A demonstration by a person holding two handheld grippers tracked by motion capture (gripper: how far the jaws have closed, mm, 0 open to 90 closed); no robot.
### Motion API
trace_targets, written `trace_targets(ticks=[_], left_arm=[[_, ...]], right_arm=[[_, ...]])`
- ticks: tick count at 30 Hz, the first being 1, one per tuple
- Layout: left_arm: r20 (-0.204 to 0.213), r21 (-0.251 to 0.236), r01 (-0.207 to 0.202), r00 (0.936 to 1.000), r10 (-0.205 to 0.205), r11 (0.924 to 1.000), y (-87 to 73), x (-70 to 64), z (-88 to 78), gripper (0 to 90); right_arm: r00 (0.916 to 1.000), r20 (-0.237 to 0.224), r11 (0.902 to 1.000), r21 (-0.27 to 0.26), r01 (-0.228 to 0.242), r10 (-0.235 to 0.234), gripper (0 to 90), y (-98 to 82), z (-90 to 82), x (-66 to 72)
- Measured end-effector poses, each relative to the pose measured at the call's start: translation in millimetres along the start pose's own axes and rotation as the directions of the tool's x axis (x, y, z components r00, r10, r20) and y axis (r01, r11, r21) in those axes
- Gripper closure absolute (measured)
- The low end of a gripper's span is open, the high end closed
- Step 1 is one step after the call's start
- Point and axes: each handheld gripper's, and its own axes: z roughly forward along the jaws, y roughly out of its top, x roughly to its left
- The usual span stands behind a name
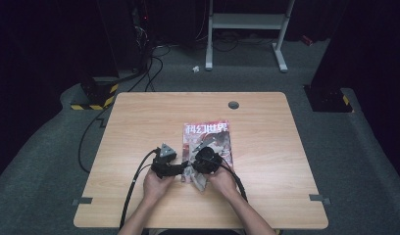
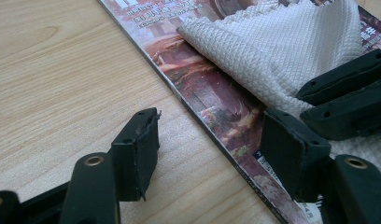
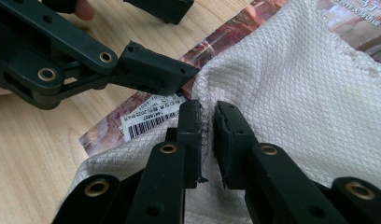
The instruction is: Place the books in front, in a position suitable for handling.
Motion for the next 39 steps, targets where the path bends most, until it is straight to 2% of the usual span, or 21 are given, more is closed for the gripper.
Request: trace_targets(ticks=[2, 4, 6, 8, 13, 16, 21, 24, 26, 30, 35, 37, 39], left_arm=[[0.0, 0.0, 0.001, 1.0, -0.001, 1.0, 0.0, 0.0, 0.0, 36.9], [-0.001, 0.0, 0.001, 1.0, -0.001, 1.0, 0.0, 0.0, 0.1, 36.8], [0.0, 0.0, 0.002, 1.0, -0.002, 1.0, 0.0, 0.0, 0.1, 36.8], [0.001, -0.001, 0.002, 1.0, -0.002, 1.0, 0.0, 0.1, 0.1, 36.8], [0.0, -0.001, 0.0, 1.0, 0.0, 1.0, 0.0, -0.1, 0.1, 36.8], [0.0, -0.001, 0.001, 1.0, -0.001, 1.0, 0.0, 0.0, 0.2, 36.8], [0.002, -0.001, 0.003, 1.0, -0.003, 1.0, 0.0, 0.4, 0.3, 36.7], [0.002, 0.001, 0.003, 1.0, -0.003, 1.0, 0.1, 0.4, 0.2, 36.7], [0.002, 0.0, 0.003, 1.0, -0.003, 1.0, 0.0, 0.4, 0.3, 36.7], [0.002, 0.0, 0.004, 1.0, -0.004, 1.0, 0.0, 0.5, 0.3, 36.7], [0.003, 0.001, 0.005, 1.0, -0.005, 1.0, 0.0, 0.6, 0.2, 36.7], [0.003, 0.001, 0.005, 1.0, -0.005, 1.0, 0.0, 0.5, 0.2, 36.7], [0.003, 0.001, 0.005, 1.0, -0.005, 1.0, 0.0, 0.5, 0.2, 36.7]], right_arm=[[0.9999, -0.013, 1.0, 0.001, 0.006, -0.006, 79.9, -1.5, -1.4, -4.0], [1.0, -0.002, 0.9999, 0.009, 0.007, -0.007, 79.9, -4.6, -5.0, -7.7], [0.9999, 0.014, 1.0, -0.002, -0.007, 0.007, 79.9, -12.4, -11.1, -17.0], [0.9975, 0.036, 0.9979, -0.024, -0.06, 0.061, 80.0, -27.3, -22.4, -34.0], [0.986, 0.085, 0.989, -0.047, -0.14, 0.144, 80.2, -55.4, -45.6, -62.1], [0.9836, 0.103, 0.9887, -0.041, -0.144, 0.148, 80.1, -63.2, -52.9, -68.3], [0.9795, 0.163, 0.9928, 0.003, -0.12, 0.118, 80.1, -54.1, -49.8, -57.7], [0.985, 0.135, 0.9941, -0.001, -0.108, 0.108, 80.1, -44.2, -41.1, -51.7], [0.9894, 0.121, 0.9967, -0.015, -0.08, 0.081, 80.3, -33.3, -30.2, -41.4], [0.9952, 0.093, 0.9995, 0.009, -0.031, 0.03, 80.3, -11.0, -12.8, -19.6], [0.9992, 0.039, 0.9996, 0.029, 0.003, -0.004, 80.2, 10.5, 4.6, 3.4], [0.9984, 0.051, 0.9991, 0.035, 0.022, -0.023, 80.1, 13.4, 6.6, 8.1], [0.9991, 0.036, 0.9995, 0.025, 0.02, -0.021, 80.1, 11.8, 6.4, 5.9]])
